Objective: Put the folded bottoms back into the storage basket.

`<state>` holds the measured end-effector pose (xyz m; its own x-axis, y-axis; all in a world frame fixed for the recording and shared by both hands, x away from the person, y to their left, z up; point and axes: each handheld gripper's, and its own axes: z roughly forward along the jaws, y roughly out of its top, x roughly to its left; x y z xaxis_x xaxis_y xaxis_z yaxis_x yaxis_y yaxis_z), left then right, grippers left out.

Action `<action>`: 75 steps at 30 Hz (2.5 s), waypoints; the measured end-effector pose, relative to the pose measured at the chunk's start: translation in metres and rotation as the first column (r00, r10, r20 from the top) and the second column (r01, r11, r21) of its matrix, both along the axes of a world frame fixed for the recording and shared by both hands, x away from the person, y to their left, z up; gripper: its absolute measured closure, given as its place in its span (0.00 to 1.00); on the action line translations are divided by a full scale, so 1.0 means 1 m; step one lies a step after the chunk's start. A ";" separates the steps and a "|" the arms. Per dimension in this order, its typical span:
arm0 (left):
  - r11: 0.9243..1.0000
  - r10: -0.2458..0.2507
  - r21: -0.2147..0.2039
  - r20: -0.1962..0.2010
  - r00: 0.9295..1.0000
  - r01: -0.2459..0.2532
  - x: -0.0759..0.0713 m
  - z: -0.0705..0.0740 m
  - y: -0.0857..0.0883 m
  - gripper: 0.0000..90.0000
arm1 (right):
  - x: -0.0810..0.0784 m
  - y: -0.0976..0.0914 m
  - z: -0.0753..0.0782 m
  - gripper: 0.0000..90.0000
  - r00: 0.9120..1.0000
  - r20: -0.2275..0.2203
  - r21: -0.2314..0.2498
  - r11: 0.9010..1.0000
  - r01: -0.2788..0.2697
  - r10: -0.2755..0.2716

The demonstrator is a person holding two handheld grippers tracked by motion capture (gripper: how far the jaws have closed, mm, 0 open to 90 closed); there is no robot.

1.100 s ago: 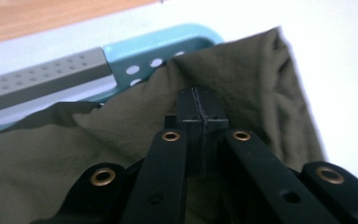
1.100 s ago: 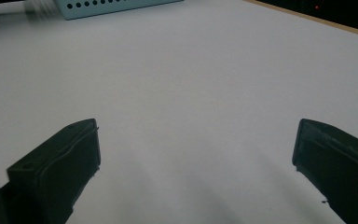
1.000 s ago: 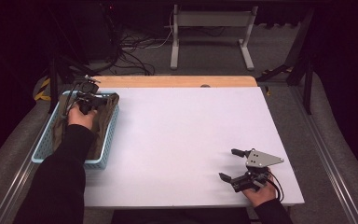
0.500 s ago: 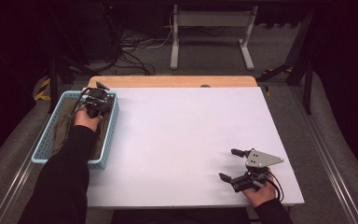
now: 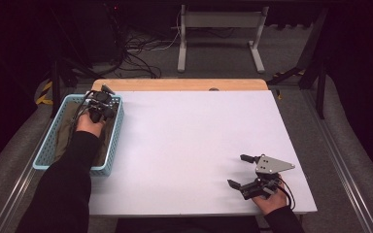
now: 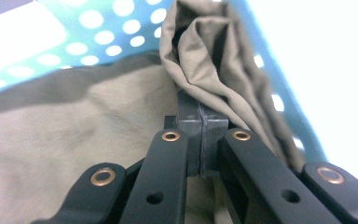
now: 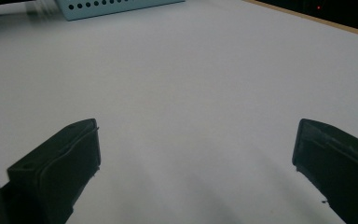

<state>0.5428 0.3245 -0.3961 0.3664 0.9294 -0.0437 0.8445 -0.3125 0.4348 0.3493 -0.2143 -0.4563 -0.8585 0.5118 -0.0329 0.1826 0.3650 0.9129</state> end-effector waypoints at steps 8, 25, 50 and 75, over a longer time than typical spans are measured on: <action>0.999 0.023 -0.045 0.112 0.993 -0.018 -0.018 0.027 0.009 0.95 | 0.001 0.003 0.000 0.02 1.000 -0.002 0.002 1.000 -0.002 0.002; 0.974 0.009 -0.214 0.357 0.934 0.072 -0.078 0.075 0.007 0.71 | 0.004 0.006 0.002 0.02 1.000 -0.009 0.012 1.000 -0.013 0.013; 0.878 -0.134 -0.325 0.537 0.833 0.351 -0.144 0.074 -0.036 0.19 | 0.003 0.005 0.001 0.02 1.000 -0.009 0.004 1.000 -0.011 0.011; 0.742 -0.246 -0.410 0.570 0.784 0.531 -0.173 0.014 -0.088 0.11 | 0.002 0.005 0.001 0.01 1.000 -0.010 0.005 1.000 -0.015 0.015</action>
